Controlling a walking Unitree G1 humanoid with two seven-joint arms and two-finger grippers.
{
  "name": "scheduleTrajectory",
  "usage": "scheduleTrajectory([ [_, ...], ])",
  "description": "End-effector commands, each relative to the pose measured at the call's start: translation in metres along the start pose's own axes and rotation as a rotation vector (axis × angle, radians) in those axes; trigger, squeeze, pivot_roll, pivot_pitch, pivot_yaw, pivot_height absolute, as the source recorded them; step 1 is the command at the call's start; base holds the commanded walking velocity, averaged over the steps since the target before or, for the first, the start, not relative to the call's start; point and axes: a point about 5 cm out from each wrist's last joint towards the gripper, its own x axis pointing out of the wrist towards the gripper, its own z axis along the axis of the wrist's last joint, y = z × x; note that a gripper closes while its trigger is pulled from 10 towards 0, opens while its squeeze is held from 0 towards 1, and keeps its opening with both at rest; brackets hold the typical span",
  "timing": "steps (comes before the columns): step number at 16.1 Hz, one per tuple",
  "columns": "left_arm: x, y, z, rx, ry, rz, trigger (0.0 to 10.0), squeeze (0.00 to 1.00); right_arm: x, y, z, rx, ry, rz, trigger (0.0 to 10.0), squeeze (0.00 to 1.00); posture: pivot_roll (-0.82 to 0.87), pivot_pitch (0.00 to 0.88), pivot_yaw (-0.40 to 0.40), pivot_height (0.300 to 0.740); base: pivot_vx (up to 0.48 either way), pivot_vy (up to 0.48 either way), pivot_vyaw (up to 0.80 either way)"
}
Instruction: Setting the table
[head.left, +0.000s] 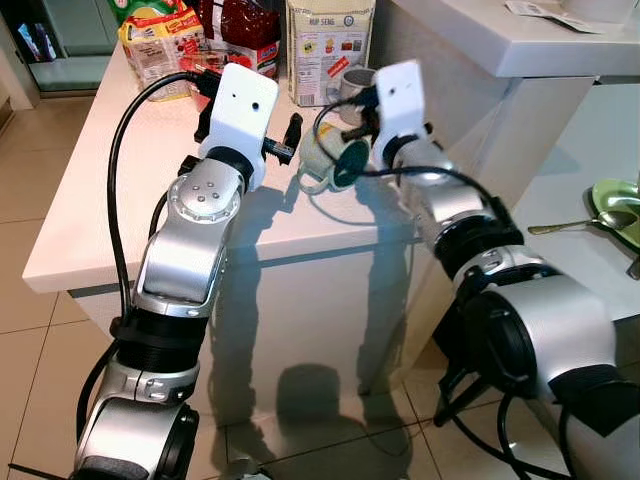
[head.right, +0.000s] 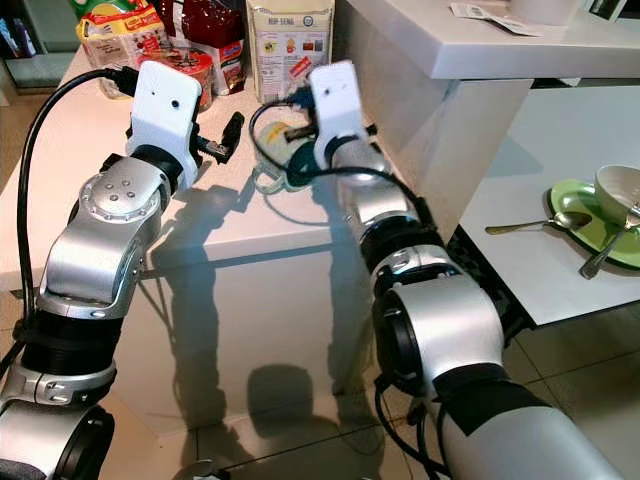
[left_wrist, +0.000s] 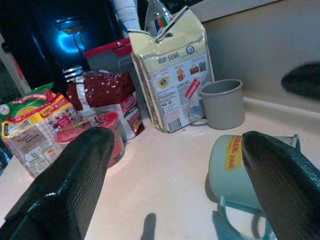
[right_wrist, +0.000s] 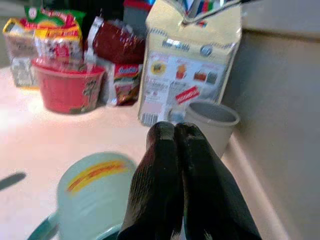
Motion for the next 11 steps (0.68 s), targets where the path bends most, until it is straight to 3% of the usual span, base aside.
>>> scheduleTrajectory([
  [1,0.003,-0.002,0.009,0.011,-0.033,-0.013,10.0,0.00,0.003,-0.005,0.018,-0.016,-0.060,0.001,0.0,0.00,0.11,0.000,-0.042,0.740,0.000,0.000,0.00],
  [2,0.003,-0.003,0.010,0.012,-0.036,-0.015,10.0,0.00,0.003,-0.004,0.017,-0.056,-0.058,0.012,0.0,0.00,0.11,0.000,-0.042,0.740,0.000,0.000,0.00],
  [3,0.003,-0.003,0.011,0.012,-0.038,-0.016,10.0,0.00,0.001,-0.004,0.008,-0.084,-0.019,0.004,10.0,0.00,0.12,0.000,-0.044,0.740,0.000,0.000,0.00],
  [4,0.003,-0.003,0.011,0.012,-0.038,-0.016,10.0,0.00,0.000,-0.003,-0.001,-0.107,0.024,0.004,10.0,0.00,0.12,0.000,-0.043,0.740,0.000,0.000,0.00],
  [5,0.003,-0.003,0.010,0.014,-0.038,-0.016,10.0,0.00,-0.002,0.000,-0.008,-0.102,0.052,0.027,10.0,1.00,0.12,0.000,-0.043,0.740,0.000,0.000,0.00],
  [11,0.001,-0.004,0.011,0.011,-0.041,-0.019,10.0,0.00,-0.006,-0.004,-0.022,-0.229,0.126,0.038,10.0,1.00,0.13,0.000,-0.047,0.740,0.000,0.000,0.00],
])
